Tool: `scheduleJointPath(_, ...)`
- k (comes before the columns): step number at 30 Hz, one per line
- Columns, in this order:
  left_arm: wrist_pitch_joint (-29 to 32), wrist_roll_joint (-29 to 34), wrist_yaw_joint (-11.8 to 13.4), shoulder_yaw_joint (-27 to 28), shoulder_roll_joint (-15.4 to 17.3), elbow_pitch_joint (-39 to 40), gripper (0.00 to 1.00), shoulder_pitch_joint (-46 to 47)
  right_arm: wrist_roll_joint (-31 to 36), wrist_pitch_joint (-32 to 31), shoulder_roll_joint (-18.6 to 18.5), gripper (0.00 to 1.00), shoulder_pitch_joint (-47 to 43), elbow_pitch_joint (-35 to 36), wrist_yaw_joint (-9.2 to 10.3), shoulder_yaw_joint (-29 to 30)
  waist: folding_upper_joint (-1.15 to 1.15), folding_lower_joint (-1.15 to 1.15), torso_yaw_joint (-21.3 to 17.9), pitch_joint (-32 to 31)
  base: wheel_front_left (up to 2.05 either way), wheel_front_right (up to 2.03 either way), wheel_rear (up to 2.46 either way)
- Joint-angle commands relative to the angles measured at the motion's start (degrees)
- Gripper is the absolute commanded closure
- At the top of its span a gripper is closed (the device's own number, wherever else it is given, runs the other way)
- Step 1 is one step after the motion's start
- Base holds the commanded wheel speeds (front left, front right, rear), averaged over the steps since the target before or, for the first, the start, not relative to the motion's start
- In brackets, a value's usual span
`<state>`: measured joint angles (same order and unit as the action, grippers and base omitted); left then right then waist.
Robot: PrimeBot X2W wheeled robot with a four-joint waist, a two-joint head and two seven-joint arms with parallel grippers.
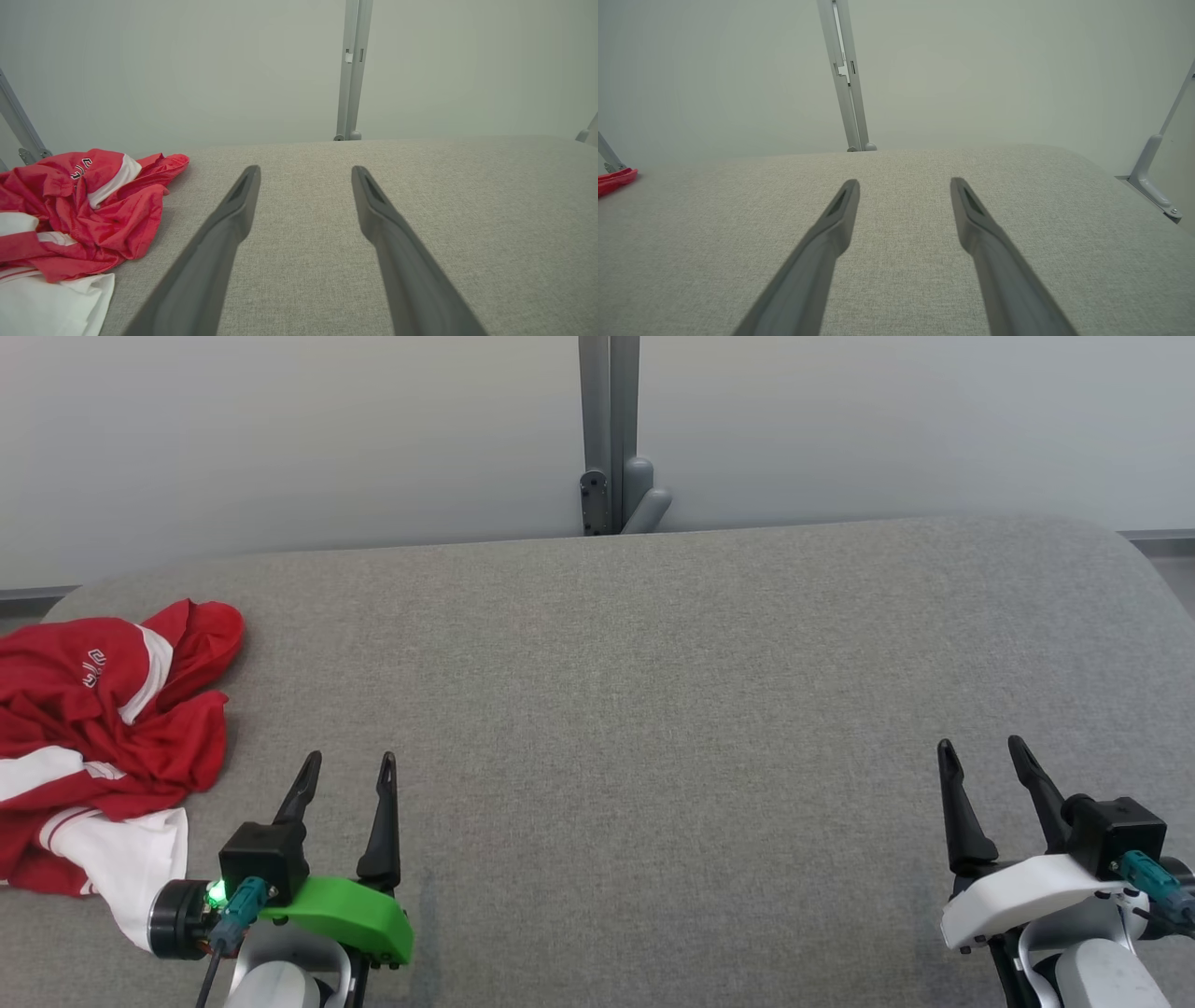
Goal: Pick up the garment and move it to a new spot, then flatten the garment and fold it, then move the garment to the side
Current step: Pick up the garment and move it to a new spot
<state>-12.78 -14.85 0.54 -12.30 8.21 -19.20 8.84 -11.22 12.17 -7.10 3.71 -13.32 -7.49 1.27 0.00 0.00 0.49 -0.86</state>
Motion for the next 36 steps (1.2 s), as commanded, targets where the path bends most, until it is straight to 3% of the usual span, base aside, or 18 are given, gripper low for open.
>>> scheduleJointPath(1,-0.36,-0.37,0.36,0.05,0.30,-0.06,0.00,0.90,-0.45,-0.12,-0.27,0.00,-0.37,0.06,0.00,0.12,0.00,0.00,0.22,0.10,0.00,0.00,0.00)
scheduleJointPath(9,-0.80,-1.23,1.01,0.81,0.32,-0.45,0.00,2.09,-0.39,0.43,-0.70,0.00,-0.25,1.69,0.00,-0.23,0.00,0.00,3.91,0.40,0.00,0.00,0.00)
scheduleJointPath(28,-1.96,-2.89,2.79,3.96,1.70,0.57,0.00,0.64,-1.04,-0.09,-0.41,0.00,0.13,5.95,0.00,-2.09,0.00,0.00,21.91,0.46,0.00,0.00,0.00)
scheduleJointPath(36,-1.97,-3.23,2.93,4.11,1.86,0.81,0.00,0.44,-1.05,-0.36,-0.31,0.00,0.60,6.19,0.00,-2.44,0.00,0.00,25.85,0.97,0.00,0.00,0.00)
